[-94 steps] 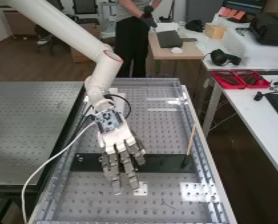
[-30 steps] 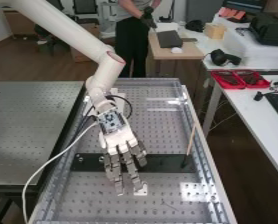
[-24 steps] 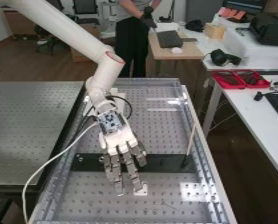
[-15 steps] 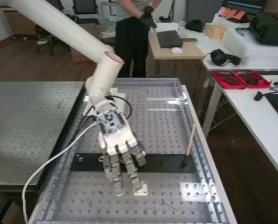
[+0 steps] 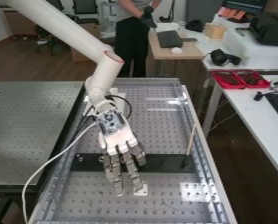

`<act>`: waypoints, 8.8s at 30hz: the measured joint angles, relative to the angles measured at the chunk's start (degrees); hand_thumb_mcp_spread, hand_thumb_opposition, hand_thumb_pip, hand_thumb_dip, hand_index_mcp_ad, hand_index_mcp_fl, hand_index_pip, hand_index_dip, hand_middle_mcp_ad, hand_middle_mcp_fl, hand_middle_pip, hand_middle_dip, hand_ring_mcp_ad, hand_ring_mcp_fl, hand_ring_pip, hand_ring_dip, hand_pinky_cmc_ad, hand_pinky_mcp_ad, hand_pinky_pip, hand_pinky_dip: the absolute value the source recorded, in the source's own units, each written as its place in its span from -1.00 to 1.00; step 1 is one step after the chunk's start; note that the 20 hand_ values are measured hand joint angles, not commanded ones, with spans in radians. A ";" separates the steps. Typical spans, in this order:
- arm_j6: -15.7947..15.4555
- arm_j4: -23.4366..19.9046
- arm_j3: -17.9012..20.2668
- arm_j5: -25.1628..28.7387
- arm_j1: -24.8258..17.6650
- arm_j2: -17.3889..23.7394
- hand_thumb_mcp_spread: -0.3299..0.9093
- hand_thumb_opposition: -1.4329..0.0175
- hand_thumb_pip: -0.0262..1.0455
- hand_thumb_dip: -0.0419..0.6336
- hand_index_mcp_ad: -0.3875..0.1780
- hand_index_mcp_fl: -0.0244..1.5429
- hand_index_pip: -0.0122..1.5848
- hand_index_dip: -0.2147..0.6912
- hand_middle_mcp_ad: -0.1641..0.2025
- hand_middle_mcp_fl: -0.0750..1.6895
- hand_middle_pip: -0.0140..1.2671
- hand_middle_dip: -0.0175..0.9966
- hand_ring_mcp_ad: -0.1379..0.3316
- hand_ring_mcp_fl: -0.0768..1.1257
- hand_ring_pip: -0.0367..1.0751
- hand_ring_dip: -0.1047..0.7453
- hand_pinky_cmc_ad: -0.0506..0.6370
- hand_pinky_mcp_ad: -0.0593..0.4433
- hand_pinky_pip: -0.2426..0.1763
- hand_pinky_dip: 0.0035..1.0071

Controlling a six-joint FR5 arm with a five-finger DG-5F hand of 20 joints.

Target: Grab the pcb board and place it in the clear container

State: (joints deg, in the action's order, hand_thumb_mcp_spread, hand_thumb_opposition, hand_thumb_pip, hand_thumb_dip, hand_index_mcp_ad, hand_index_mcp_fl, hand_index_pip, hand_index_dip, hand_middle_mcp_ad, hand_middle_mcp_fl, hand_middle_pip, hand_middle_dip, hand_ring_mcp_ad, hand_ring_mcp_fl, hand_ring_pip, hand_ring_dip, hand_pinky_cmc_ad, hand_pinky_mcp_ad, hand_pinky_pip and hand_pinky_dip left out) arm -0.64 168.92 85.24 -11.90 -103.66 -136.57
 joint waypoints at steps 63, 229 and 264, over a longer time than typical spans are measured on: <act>7.52 6.41 -1.08 2.04 -0.67 -1.26 0.04 -0.23 0.46 -0.08 0.21 -0.96 0.95 -0.13 0.44 -0.91 -0.79 -0.75 0.64 -0.90 -0.74 -0.72 0.12 -0.03 -0.29 0.60; -21.02 -15.37 7.04 -52.19 -6.52 13.83 0.49 -0.39 0.14 -0.09 0.00 -0.35 0.92 -0.13 0.41 -0.87 -0.76 -0.73 0.67 -0.91 -0.79 -0.70 0.11 -0.10 -0.05 -0.08; -17.20 -11.77 4.66 -52.19 -6.22 10.38 0.26 -0.26 0.37 -0.08 -0.01 -0.90 0.63 -0.33 0.39 -0.91 -0.77 -0.72 0.67 -0.91 -0.80 -0.70 0.11 -0.11 -0.05 0.12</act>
State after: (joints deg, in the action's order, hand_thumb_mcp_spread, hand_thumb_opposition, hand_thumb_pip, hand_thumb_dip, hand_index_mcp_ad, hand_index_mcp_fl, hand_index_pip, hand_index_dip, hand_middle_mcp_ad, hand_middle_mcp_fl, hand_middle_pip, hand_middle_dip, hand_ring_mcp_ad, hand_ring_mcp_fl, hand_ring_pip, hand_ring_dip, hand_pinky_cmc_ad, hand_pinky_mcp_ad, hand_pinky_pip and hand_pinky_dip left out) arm -17.84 157.15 89.90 -64.08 -109.88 -126.19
